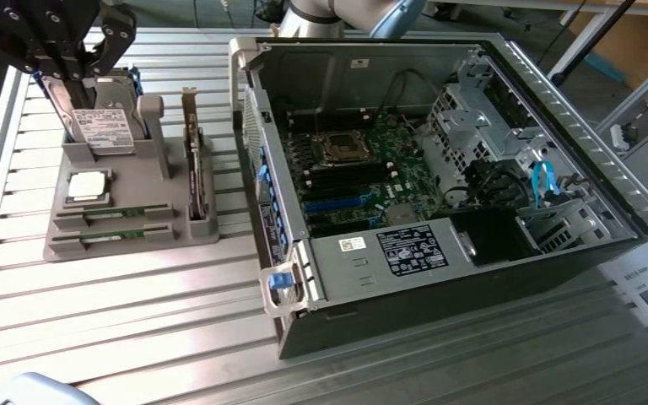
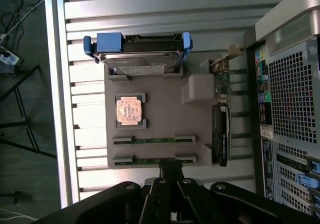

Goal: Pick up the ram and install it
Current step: 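Reach for the ram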

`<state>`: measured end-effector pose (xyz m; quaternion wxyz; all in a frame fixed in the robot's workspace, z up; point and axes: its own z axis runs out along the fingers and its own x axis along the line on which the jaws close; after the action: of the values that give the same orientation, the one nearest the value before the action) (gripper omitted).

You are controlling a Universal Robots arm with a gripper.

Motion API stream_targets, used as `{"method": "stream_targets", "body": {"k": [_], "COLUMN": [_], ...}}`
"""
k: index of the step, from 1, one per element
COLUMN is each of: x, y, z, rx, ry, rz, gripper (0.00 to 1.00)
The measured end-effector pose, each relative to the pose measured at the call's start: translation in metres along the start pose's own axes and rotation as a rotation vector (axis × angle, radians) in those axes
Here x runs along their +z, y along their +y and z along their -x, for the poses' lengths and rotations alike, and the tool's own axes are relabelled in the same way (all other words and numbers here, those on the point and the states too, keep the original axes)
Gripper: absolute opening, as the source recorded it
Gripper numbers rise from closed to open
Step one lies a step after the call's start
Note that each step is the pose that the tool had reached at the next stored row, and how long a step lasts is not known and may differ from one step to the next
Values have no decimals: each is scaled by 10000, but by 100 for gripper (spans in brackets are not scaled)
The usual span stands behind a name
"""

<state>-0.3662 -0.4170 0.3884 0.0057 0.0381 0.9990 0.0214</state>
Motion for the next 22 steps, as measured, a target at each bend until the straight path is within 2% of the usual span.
{"method": "stream_targets", "body": {"k": [22], "x": [-5], "y": [-122], "z": [10], "rx": [0], "ry": [0], "rz": [0], "gripper": [10]}}
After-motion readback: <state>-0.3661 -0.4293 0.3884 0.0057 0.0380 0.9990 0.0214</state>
